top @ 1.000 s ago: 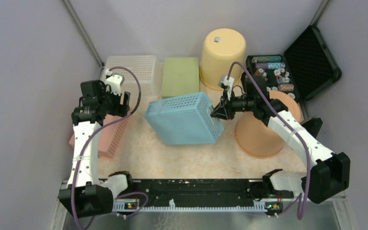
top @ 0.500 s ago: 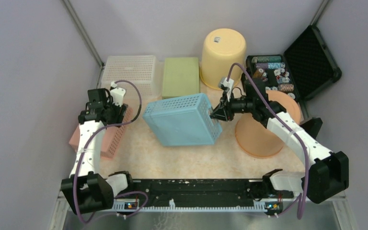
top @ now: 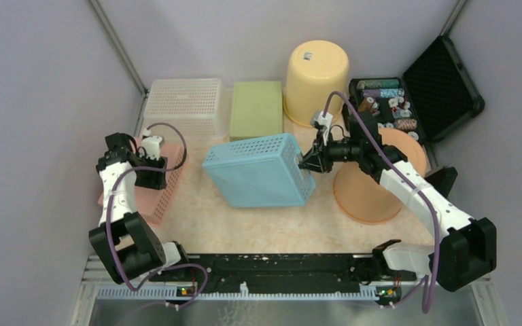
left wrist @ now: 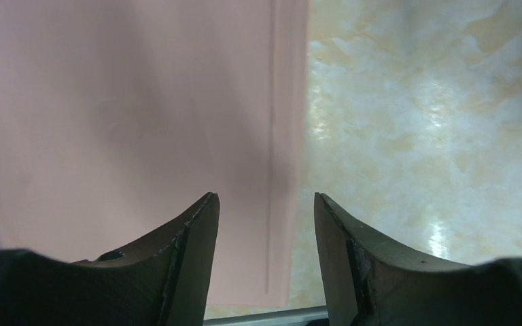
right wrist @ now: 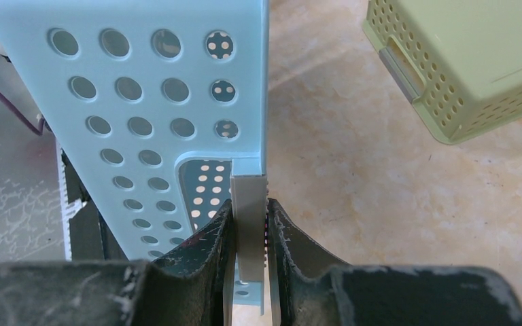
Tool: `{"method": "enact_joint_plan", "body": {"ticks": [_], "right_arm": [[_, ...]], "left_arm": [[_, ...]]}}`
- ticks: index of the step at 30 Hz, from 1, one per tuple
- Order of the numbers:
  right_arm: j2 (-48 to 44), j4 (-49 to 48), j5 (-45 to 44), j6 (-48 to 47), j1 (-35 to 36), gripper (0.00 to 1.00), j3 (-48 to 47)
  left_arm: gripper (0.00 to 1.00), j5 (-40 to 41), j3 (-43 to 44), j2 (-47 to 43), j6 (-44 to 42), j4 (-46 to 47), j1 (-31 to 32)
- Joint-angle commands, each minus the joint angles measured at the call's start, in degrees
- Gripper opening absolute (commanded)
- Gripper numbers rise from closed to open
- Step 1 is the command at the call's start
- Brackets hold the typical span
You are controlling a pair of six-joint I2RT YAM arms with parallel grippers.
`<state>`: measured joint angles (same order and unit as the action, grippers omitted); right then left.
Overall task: Turn the large container upside down
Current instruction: Adjust the container at the center of the board.
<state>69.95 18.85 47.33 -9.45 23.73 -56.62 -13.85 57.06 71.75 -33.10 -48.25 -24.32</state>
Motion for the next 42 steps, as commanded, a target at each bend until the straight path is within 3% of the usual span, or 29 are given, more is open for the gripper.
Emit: {"method": "enact_joint_plan", "body": {"ticks": [1, 25, 42], "right_arm": [[-3.1, -1.7, 0.0, -0.9, -0.9, 0.00, -0.6], [-3.7, -1.6, 1.0, 1.9, -3.0, 0.00, -1.2], [3.2, -3.3, 0.4, 9.0, -3.1, 0.00, -1.9]], "left_arm": [[0.60, -11.5, 2.3, 3.7, -1.6, -5.7, -0.7], [0.60, -27.8, 7.4, 13.1, 2.6, -9.8, -0.7], [0.65, -35.5, 9.6, 7.3, 5.9, -6.3, -0.6]]}}
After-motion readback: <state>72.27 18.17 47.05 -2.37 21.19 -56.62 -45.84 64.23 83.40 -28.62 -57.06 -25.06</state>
